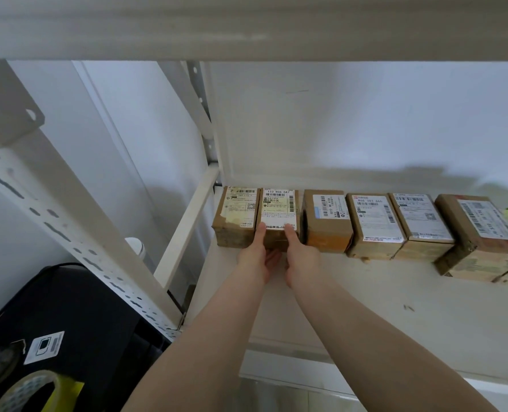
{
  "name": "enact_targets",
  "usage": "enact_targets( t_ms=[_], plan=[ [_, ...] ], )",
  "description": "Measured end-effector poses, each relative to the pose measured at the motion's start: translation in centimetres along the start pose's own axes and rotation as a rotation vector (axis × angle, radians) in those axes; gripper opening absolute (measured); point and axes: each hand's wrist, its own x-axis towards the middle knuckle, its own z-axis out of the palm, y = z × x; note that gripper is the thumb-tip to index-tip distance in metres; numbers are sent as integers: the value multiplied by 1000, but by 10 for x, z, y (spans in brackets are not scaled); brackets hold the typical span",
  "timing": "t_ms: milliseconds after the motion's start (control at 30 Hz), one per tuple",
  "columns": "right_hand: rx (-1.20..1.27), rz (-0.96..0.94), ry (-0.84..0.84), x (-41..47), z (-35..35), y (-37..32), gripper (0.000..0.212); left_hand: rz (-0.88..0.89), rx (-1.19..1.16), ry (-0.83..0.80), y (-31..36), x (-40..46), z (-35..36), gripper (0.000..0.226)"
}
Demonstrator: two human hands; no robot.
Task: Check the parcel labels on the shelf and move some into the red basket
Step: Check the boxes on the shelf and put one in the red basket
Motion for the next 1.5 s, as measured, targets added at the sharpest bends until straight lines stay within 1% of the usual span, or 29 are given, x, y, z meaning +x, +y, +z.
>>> enact_targets(
  t_ms=[167,267,400,467,567,667,733,767,833,867,933,1033,1133,1233,1267,1300,1367,1433,1500],
  plan=[
    [-22,8,3,-1,-1,0,61,4,29,-7,1,4,1,60],
    [-21,27,-5,0,-3,0,66,16,45,16,-1,4,2,63],
    [41,71,-46,3,-10,2,56,-5,105,36,-6,-1,5,65],
    [64,88,-47,5,-16,3,55,-33,159,43,-10,-6,8,66],
    [50,83,-3,9,-30,3,57,-84,242,33,-18,-14,16,70],
    [64,85,46,15,-46,-3,55,-128,316,-14,-25,-21,28,79],
    [81,79,63,21,-53,-7,59,-145,335,-49,-28,-27,38,80],
    [83,76,69,22,-55,-10,64,-151,332,-65,-30,-31,43,79],
    [96,86,90,26,-58,-13,80,-162,335,-88,-34,-35,54,79],
    [103,92,100,27,-59,-15,84,-165,342,-99,-37,-33,59,81],
    [110,98,91,29,-61,-20,82,-166,339,-93,-41,-28,69,86],
    [104,96,66,30,-64,-23,78,-123,357,-35,-48,-20,78,94],
    [85,108,47,32,-67,-25,75,-73,397,13,-49,-20,82,89],
    [76,112,46,34,-68,-26,64,-45,441,27,-50,-18,83,77],
    [72,110,46,35,-68,-27,65,-48,445,24,-50,-18,84,74],
    [57,110,43,36,-67,-27,72,-50,438,17,-51,-18,84,73],
    [12,111,46,39,-67,-26,83,-54,435,15,-53,-14,83,76],
    [3,115,30,38,-69,-26,76,-53,446,3,-55,-9,79,79],
    [33,113,34,36,-72,-25,68,-45,442,-21,-57,-10,75,74]
  ],
)
